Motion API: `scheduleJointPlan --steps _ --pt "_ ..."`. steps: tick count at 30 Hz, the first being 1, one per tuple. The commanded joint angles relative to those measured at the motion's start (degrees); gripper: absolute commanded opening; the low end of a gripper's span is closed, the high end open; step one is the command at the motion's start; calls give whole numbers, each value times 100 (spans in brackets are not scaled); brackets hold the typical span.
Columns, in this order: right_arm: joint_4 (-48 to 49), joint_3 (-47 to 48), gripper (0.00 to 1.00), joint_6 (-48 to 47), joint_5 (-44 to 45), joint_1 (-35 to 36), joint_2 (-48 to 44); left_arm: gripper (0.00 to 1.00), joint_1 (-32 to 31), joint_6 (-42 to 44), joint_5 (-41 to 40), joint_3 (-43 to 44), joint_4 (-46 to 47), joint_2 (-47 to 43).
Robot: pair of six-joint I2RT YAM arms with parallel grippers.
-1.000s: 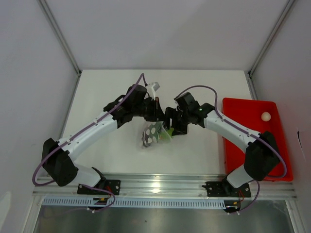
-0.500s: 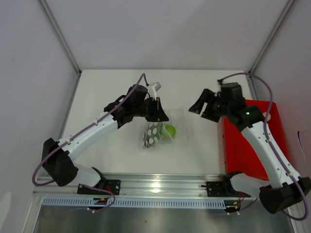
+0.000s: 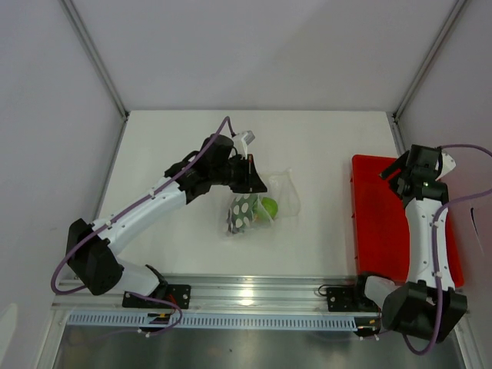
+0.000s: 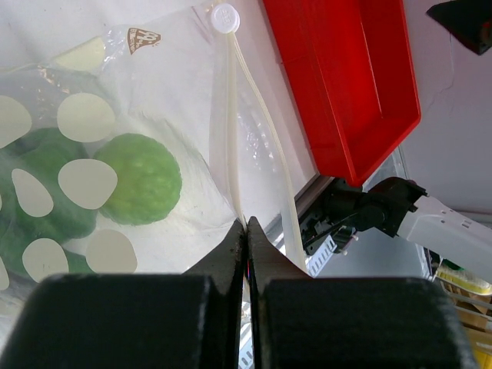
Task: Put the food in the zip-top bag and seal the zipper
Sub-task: Pick up the fake vegetable from the bin.
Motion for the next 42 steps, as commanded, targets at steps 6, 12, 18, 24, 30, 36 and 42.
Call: scheduleJointPlan --steps 6,12,18,24,30,36,42 --pt "1578 -519 86 -18 1587 -520 1000 1 109 -206 289 -12 243 -69" --pt "2062 -554 86 -158 1947 -748 1957 1 136 -145 263 -30 243 -226" --pt "2730 -590 85 -457 2229 -872 2678 1 83 -13 -79 -47 234 -139" --pt "3660 -493 85 -957 2396 -863 3373 0 -110 31 -308 14 234 45" --pt "3935 -19 85 -1485 2177 -880 3962 0 -216 110 -449 295 42 300" --pt "4049 394 85 -1994 1895 -898 4498 1 -233 110 -379 497 14 634" --pt "4084 658 85 -2259 1886 -907 4929 1 -277 136 -300 655 -29 889"
